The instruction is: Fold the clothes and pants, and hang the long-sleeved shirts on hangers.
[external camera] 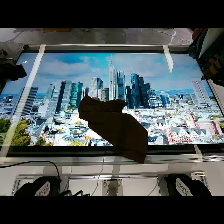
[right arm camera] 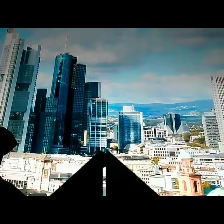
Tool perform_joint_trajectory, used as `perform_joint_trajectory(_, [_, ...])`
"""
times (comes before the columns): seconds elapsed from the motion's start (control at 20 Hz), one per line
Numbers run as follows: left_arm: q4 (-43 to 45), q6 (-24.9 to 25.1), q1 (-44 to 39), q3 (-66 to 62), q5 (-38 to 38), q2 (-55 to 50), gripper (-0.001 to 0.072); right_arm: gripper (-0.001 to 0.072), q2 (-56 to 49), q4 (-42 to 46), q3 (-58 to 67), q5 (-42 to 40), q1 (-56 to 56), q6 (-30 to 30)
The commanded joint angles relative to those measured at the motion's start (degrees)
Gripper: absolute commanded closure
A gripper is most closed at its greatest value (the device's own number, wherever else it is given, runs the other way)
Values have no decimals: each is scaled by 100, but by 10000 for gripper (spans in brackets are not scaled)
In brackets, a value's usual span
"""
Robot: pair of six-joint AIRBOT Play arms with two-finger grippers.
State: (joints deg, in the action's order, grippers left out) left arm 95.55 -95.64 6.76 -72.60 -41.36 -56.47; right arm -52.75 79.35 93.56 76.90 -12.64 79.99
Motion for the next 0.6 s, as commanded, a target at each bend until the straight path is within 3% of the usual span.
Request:
perform_joint_trajectory(0.0, [2,2,0,2,2,-2,689,685,2,0,7,2,-4,0])
perform_joint_trajectory(0.3, [0,0,0,2,2,-2,689,685,0,-2,7,-76,-4,0])
perform_joint_trajectory(0.45, [-9,-2,0,2,0,0,689,685,0,-2,7,-649,-4,4])
perform_joint_trajectory(0.55, [-472,-184,0,2,-111,13,689,685,-55,9,7,-542,-4,-2])
